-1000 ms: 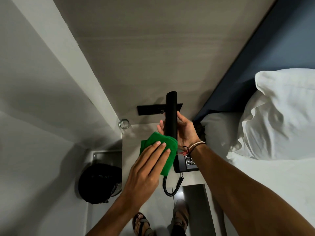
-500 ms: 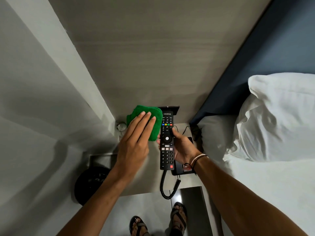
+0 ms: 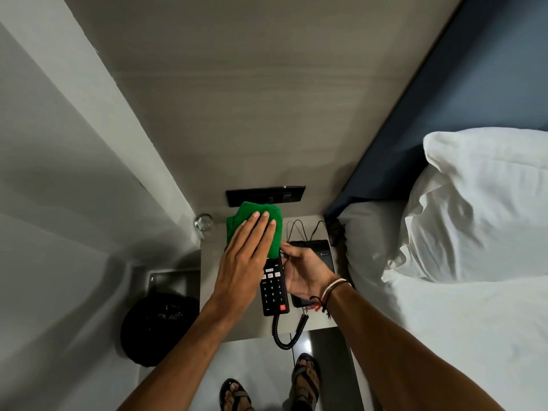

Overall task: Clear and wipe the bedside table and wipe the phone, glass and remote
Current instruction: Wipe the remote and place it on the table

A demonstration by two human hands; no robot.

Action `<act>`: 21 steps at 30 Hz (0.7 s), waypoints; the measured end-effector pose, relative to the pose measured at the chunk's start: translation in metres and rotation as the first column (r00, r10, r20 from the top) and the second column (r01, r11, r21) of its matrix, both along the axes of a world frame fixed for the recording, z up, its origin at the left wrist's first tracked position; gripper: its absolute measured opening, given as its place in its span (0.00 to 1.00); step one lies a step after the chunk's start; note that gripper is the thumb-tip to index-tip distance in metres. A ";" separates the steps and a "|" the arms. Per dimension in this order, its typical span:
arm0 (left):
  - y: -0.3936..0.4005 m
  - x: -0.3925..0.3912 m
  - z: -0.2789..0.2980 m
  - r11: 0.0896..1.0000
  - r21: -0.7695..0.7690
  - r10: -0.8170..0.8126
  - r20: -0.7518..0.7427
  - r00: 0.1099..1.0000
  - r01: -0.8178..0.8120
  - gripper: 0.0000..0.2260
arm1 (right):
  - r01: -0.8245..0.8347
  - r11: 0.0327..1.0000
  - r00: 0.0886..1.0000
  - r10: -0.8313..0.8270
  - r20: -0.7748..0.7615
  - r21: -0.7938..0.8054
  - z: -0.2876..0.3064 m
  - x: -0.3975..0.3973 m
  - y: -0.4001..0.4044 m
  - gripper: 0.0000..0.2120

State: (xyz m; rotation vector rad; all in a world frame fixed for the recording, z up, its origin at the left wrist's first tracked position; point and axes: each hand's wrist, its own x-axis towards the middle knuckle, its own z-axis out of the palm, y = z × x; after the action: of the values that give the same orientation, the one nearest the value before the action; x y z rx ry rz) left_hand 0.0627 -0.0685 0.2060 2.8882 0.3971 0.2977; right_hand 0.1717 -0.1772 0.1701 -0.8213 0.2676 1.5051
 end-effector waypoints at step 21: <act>-0.049 -0.062 -0.028 0.999 -0.028 -0.023 0.099 0.995 0.026 0.28 | 0.186 0.983 0.981 -0.186 -0.058 -0.010 -0.009 0.008 0.010 0.26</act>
State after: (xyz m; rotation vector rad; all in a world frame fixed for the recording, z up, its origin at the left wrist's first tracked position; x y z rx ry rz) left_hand 0.0010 -0.1172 0.1782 2.8339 0.3452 0.4249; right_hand 0.1794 -0.1670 0.1614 -0.7353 0.3816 1.3547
